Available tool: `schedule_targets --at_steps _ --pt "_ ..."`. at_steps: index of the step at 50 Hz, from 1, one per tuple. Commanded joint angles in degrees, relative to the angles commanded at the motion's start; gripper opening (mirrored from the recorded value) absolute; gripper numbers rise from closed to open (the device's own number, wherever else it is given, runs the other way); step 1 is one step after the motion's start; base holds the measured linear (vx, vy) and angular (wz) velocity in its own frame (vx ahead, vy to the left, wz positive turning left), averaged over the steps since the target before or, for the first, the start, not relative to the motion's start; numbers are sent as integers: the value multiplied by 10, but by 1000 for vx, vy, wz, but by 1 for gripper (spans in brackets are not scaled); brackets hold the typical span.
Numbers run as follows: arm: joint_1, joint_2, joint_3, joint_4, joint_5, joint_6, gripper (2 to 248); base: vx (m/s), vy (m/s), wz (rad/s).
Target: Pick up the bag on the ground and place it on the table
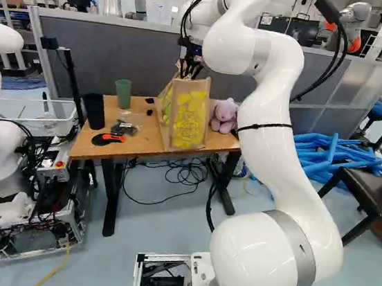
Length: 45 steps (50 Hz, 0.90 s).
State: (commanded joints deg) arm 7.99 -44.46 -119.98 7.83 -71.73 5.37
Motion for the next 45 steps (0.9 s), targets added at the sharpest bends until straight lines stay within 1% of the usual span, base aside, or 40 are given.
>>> schedule_targets --at_steps 29,30,34,35,39,40,44,45 --pt "0 -3 0 0 0 0 22 0 0 0" --pt "0 -3 0 0 0 0 28 0 0 0" --pt "0 -3 0 0 0 0 28 0 0 0" --pt "0 -3 0 0 0 0 58 0 0 0" --pt "0 -3 0 0 0 0 58 0 0 0" --pt "0 -3 0 0 0 0 92 0 0 0" --pt "0 -3 0 0 0 0 92 0 0 0" --pt "0 -3 0 0 0 0 127 0 0 0"
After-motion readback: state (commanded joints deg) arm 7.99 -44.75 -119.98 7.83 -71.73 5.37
